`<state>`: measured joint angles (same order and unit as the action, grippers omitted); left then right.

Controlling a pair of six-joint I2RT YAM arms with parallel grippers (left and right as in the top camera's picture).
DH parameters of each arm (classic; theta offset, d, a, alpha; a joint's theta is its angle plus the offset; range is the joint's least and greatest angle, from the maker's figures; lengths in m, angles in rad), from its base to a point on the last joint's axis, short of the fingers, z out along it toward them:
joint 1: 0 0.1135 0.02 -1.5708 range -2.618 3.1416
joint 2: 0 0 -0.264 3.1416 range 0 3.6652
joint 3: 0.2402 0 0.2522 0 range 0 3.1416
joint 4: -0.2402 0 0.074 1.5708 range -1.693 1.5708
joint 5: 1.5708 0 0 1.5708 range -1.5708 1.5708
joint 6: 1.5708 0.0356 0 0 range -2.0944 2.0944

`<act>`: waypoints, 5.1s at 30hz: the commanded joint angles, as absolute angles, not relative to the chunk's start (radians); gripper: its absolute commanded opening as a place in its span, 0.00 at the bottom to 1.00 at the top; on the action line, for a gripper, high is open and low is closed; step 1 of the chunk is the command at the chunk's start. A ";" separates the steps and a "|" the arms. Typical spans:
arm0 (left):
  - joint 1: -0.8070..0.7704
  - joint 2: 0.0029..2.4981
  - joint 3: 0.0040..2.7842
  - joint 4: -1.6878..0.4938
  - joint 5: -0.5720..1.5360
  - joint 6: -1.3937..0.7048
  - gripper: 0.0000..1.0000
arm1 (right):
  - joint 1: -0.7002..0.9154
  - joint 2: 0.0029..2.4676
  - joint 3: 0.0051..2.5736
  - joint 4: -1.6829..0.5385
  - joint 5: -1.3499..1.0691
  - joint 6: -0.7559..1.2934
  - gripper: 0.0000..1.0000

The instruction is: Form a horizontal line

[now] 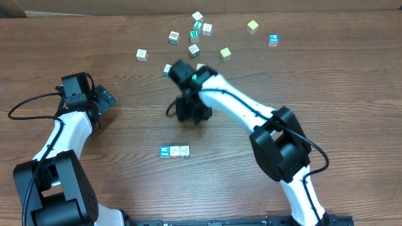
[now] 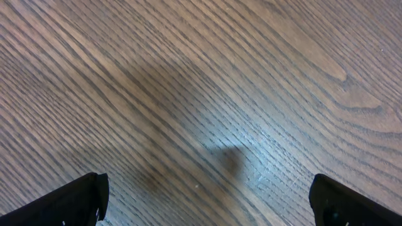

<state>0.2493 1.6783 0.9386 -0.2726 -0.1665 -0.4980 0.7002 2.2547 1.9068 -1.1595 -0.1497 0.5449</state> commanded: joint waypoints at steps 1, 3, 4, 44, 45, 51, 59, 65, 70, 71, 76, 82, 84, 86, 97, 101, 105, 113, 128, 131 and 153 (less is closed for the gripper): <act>0.249 1.673 0.952 -0.273 -0.179 -0.495 1.00 | 0.641 2.233 2.145 -1.246 -0.067 0.483 0.54; 0.249 1.673 0.952 -0.273 -0.179 -0.494 1.00 | 0.612 2.233 2.283 -1.324 -0.049 0.450 0.58; 0.249 1.673 0.952 -0.273 -0.179 -0.495 1.00 | 0.601 2.233 2.328 -1.346 -0.047 0.437 0.59; 0.249 1.673 0.952 -0.273 -0.179 -0.494 1.00 | 0.453 2.241 1.918 -0.138 0.003 0.123 0.95; 0.249 1.673 0.952 -0.273 -0.179 -0.494 1.00 | 0.453 2.249 1.901 -0.111 0.029 0.123 0.97; 0.249 1.673 0.952 -0.273 -0.179 -0.495 1.00 | 0.447 2.269 1.922 -0.111 0.052 0.094 1.00; 0.249 1.673 0.952 -0.273 -0.179 -0.495 1.00 | 0.405 2.269 2.093 -0.240 0.051 0.056 1.00; 0.249 1.673 0.952 -0.273 -0.179 -0.495 0.99 | 0.350 2.293 2.093 -0.334 0.052 0.081 0.97; 0.249 1.673 0.952 -0.273 -0.180 -0.494 1.00 | 0.252 2.332 2.093 -0.464 0.050 0.155 0.96; 0.249 1.673 0.952 -0.273 -0.179 -0.494 1.00 | 0.236 2.336 2.093 -0.480 0.049 0.160 0.96; 0.249 1.673 0.952 -0.273 -0.179 -0.495 1.00 | 0.165 2.359 2.093 -0.545 0.047 0.160 0.95; 0.249 1.673 0.952 -0.273 -0.179 -0.495 0.99 | 0.093 2.381 2.093 -0.625 0.048 0.155 0.95; 0.249 1.673 0.952 -0.273 -0.179 -0.495 0.99 | 0.079 2.384 2.093 -0.641 0.048 0.154 0.97; 0.249 1.673 0.952 -0.273 -0.179 -0.494 1.00 | 0.060 2.385 2.087 -0.660 0.048 0.146 0.98; 0.249 1.673 0.952 -0.273 -0.179 -0.495 0.99 | 0.022 2.386 2.048 -0.655 0.043 0.069 1.00; 0.249 1.673 0.952 -0.273 -0.179 -0.494 0.99 | 0.022 2.386 2.048 -0.636 0.043 0.070 0.99; 0.249 1.673 0.952 -0.273 -0.180 -0.495 1.00 | 0.022 2.386 2.048 -0.612 0.043 0.070 0.94; 0.249 1.673 0.952 -0.273 -0.179 -0.494 1.00 | 0.029 2.385 2.057 -0.587 -0.004 0.078 1.00; 0.249 1.673 0.952 -0.273 -0.179 -0.494 1.00 | 0.152 2.385 2.022 -0.640 -0.212 0.063 0.85; 0.249 1.673 0.952 -0.273 -0.179 -0.494 0.99 | 0.186 2.385 2.022 -0.636 -0.211 0.019 0.86; 0.249 1.673 0.952 -0.273 -0.179 -0.495 1.00 | 0.253 2.418 2.021 -0.565 -0.147 -0.012 0.69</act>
